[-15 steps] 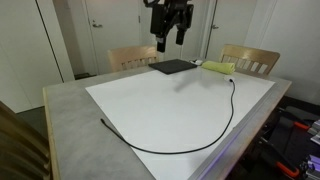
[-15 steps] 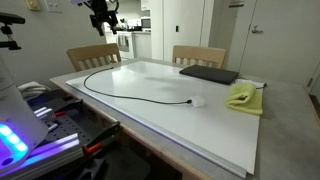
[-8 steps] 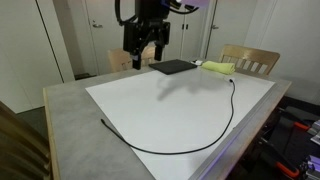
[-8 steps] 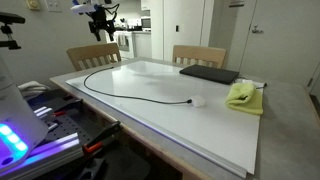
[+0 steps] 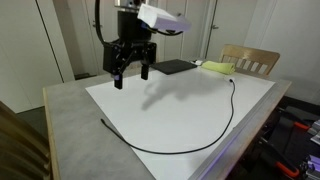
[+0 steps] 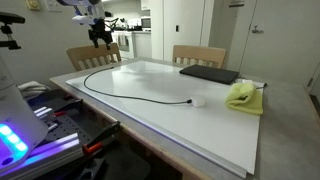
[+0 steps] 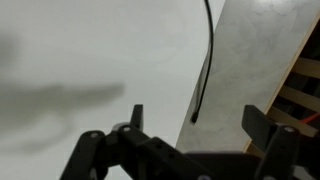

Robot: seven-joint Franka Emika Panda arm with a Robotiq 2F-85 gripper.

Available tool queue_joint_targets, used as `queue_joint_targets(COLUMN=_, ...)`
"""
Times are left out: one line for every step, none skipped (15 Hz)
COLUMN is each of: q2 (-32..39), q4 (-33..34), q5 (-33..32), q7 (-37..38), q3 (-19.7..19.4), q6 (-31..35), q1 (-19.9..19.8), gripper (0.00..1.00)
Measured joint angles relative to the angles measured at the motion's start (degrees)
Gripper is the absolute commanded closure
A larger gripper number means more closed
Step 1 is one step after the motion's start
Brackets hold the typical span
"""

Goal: Put the charging cable in circular form.

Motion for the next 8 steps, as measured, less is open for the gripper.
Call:
queue_joint_targets(q2=0.61, q4=0.24, q5=0.3, q7=0.51, q3=-0.24, q6=0.41, q1=0.41, gripper=0.0)
queue_joint_targets(q2=0.9, q4=0.28, q5=0.37, q7=0.56, q3=-0.44, q6=0.44, q1=0.7, gripper=0.0)
queue_joint_targets(q2=0.88, q4=0.29, q5=0.37, q7=0.56, q3=-0.6, q6=0.43, q1=0.87, gripper=0.0)
queue_joint_targets(q2=0.8, q4=0.29, q5=0.37, q7=0.56, q3=-0.67, q6=0.41, q1=0.95, gripper=0.0)
queue_joint_targets(q2=0.7, q4=0.29, q5=0.37, q7=0.56, q3=-0.72, q6=0.41, q1=0.96, gripper=0.0)
queue_joint_targets(q2=0.7, q4=0.29, q5=0.37, q7=0.56, q3=-0.82, q6=0.41, q1=1.03, gripper=0.0)
queue_joint_targets(q2=0.67, q4=0.29, q5=0.36, q7=0.55, q3=-0.9, q6=0.42, q1=1.14, gripper=0.0)
queue_joint_targets(q2=0.6, q4=0.29, q5=0.31, q7=0.56, q3=-0.97, q6=0.42, q1=1.29, gripper=0.0)
